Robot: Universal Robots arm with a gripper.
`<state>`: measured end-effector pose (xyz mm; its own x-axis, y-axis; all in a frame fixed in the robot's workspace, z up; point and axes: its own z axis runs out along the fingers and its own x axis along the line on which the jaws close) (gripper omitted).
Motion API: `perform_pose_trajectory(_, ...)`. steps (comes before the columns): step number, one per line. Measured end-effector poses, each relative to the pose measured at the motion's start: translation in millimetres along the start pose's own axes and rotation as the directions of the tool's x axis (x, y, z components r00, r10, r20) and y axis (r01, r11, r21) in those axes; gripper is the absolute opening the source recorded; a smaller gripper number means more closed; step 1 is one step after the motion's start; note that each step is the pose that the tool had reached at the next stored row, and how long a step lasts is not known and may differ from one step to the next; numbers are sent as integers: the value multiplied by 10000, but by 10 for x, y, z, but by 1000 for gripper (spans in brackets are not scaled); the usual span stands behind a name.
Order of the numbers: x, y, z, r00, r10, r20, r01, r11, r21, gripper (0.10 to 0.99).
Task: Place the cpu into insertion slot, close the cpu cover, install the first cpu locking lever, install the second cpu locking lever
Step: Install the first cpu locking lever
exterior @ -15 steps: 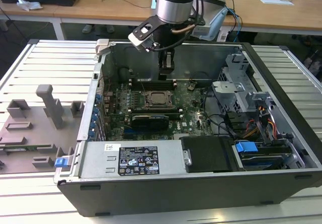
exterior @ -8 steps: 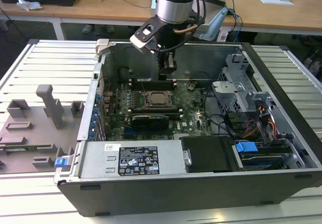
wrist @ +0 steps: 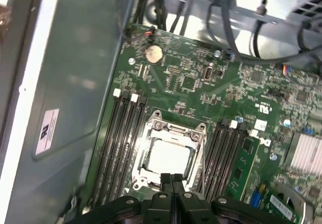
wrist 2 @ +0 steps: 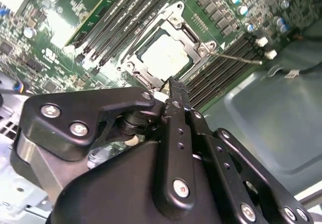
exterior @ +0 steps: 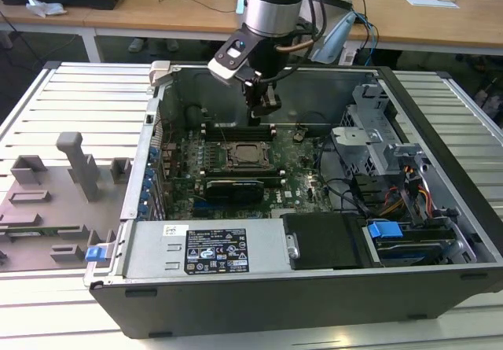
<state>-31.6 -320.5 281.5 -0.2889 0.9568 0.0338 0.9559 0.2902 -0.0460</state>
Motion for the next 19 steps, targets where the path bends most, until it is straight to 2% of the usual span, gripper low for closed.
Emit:
perform_pose_trajectory(4, 0, 0, 0, 9981, -608, 27, 608, 9981, 22, 106)
perform_pose_trajectory(6, 0, 0, 0, 9936, -1128, 50, 1127, 9936, 41, 106)
perform_pose_trajectory(10, 0, 0, 0, 9875, -1574, 69, 1574, 9875, 59, 106)
perform_pose_trajectory(13, 0, 0, 0, 9804, -1968, 83, 1968, 9804, 75, 106)
perform_pose_trajectory(14, 0, 0, 0, 9763, -2160, 91, 2160, 9764, 84, 106)
perform_pose_trajectory(16, 0, 0, 0, 9633, -2684, 111, 2682, 9633, 107, 106)
perform_pose_trajectory(19, 0, 0, 0, 9471, -3208, 130, 3207, 9471, 133, 106)
